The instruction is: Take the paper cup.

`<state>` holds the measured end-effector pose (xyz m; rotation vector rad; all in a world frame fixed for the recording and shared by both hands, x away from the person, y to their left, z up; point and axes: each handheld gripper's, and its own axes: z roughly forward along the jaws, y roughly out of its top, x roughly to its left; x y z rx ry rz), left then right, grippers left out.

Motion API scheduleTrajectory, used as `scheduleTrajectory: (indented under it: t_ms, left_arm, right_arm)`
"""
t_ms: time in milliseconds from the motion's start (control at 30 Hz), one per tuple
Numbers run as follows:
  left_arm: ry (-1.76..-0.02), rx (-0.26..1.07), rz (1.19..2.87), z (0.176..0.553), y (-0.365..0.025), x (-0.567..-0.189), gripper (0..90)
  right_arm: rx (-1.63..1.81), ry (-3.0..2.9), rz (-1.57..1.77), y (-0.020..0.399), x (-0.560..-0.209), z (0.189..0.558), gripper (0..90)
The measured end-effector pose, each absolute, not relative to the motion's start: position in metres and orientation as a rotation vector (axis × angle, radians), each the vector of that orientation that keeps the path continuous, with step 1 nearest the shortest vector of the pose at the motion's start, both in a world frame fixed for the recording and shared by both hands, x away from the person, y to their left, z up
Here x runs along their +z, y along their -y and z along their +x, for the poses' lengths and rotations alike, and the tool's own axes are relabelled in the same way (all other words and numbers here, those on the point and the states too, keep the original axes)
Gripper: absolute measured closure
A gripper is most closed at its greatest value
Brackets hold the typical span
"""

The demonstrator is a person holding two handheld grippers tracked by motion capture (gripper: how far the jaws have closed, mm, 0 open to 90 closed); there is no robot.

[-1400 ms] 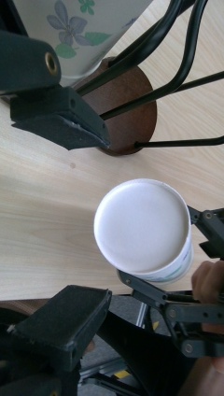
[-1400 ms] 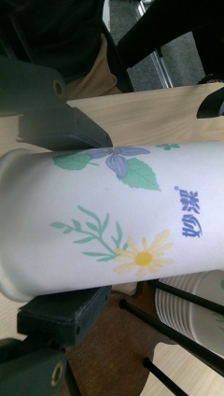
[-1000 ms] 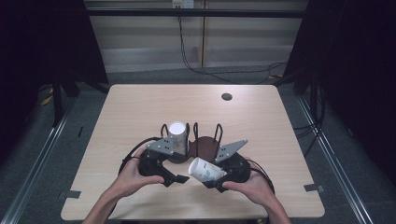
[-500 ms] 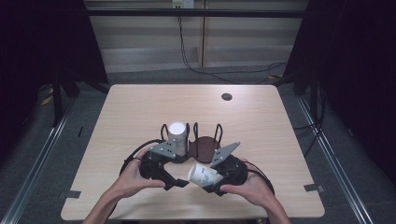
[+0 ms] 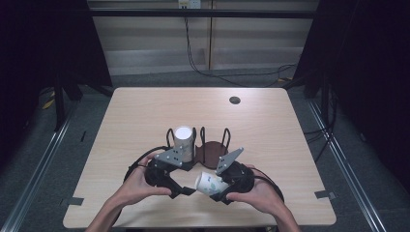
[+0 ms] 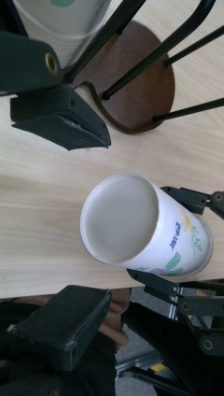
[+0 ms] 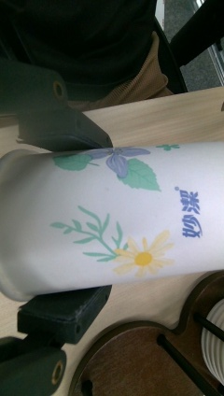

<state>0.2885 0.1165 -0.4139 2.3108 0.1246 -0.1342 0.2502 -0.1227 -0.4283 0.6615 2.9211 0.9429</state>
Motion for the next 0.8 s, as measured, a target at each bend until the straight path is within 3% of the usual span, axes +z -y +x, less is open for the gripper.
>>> scheduleTrajectory:
  t_ms: [800]
  left_arm:
    - [-0.067, -0.181, 2.424, 0.281, -0.104, -0.423, 25.5]
  right_arm:
    - [0.828, -3.009, 0.59, 0.109, -0.432, 0.247, 32.7]
